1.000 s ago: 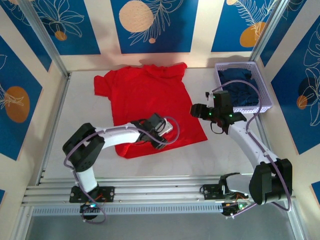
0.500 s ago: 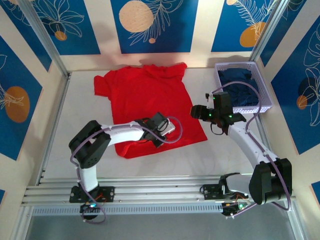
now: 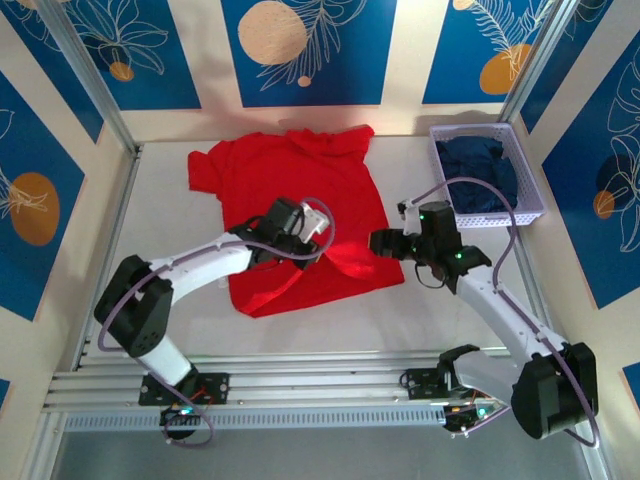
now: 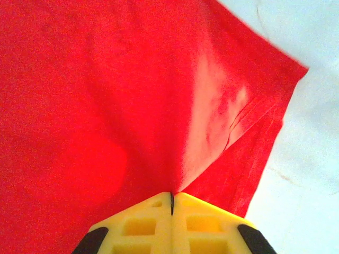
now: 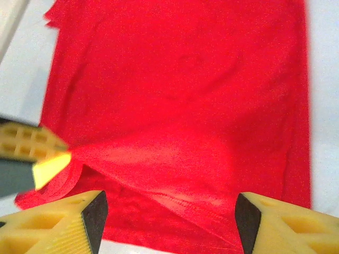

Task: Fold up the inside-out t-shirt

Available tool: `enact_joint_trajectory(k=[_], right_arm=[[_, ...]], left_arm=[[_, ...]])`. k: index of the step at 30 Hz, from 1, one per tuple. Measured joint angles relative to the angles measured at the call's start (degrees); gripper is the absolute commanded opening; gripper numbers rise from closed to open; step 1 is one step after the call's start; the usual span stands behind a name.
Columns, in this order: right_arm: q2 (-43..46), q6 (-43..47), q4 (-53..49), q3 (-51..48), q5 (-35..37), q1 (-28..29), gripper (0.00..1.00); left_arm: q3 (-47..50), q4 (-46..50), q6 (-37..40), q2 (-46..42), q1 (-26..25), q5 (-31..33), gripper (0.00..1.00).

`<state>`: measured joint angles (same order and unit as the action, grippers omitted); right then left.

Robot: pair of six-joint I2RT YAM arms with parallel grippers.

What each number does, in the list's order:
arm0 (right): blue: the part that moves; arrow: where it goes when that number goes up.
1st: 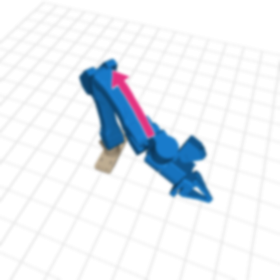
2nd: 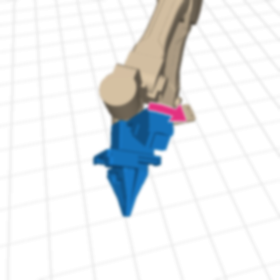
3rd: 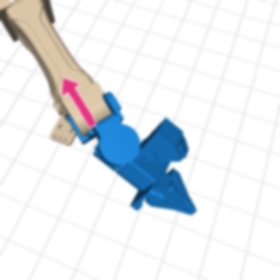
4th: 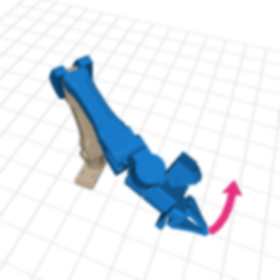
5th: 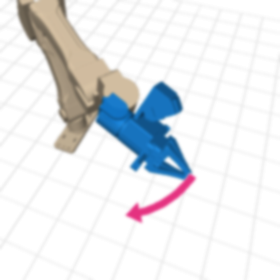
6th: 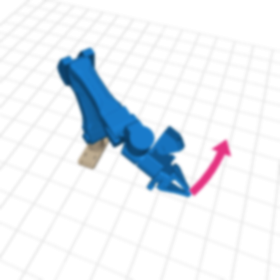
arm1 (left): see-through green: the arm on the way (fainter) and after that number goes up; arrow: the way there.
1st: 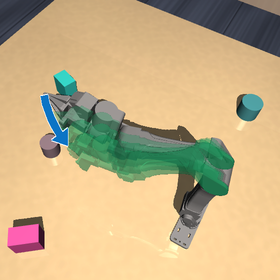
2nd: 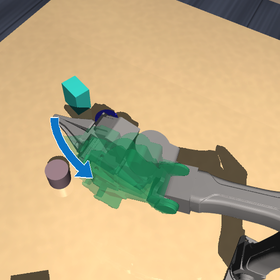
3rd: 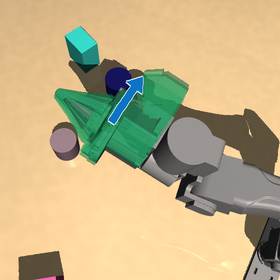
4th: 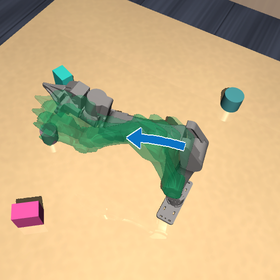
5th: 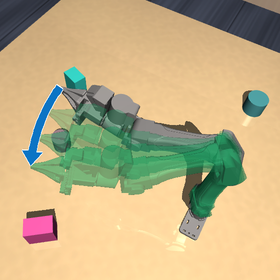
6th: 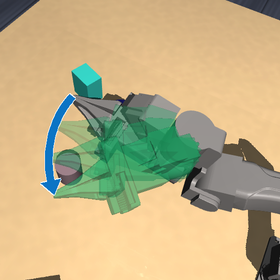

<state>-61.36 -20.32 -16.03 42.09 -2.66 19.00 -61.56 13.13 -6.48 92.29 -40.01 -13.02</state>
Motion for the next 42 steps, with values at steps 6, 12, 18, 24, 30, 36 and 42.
enact_joint_trajectory(k=[6, 12, 18, 24, 30, 36, 42], right_arm=[[-3.48, 1.05, 7.41, -3.58, -2.10, 6.93, 0.66], [-13.73, 2.25, 15.39, -3.61, 0.20, 13.03, 0.70], [-23.65, 2.32, 25.38, -3.58, 0.70, 14.84, 0.60], [-28.02, 2.29, 31.36, -3.58, 1.14, 15.13, 0.01], [-27.98, 1.77, 33.42, -3.54, 0.61, 14.84, 0.00], [-27.67, -0.11, 33.38, -3.54, -1.33, 13.57, 0.00], [-27.30, -1.11, 33.31, -3.30, -2.16, 13.33, 0.00]], left_arm=[[1.20, -0.72, -5.20, -0.09, 3.08, -4.13, 0.00], [1.27, -1.14, -7.52, 0.42, 3.91, -6.99, 0.00], [1.36, -1.57, -8.52, 0.46, 4.31, -8.31, 0.00], [2.25, -1.81, -8.66, 0.46, 5.07, -8.46, 0.00], [2.43, -1.75, -6.58, 0.74, 5.09, -7.37, 0.08], [2.47, -2.03, -3.78, 3.10, 4.98, -6.03, 0.31], [2.47, -2.86, -3.26, 5.88, 4.85, -5.81, 0.47]])
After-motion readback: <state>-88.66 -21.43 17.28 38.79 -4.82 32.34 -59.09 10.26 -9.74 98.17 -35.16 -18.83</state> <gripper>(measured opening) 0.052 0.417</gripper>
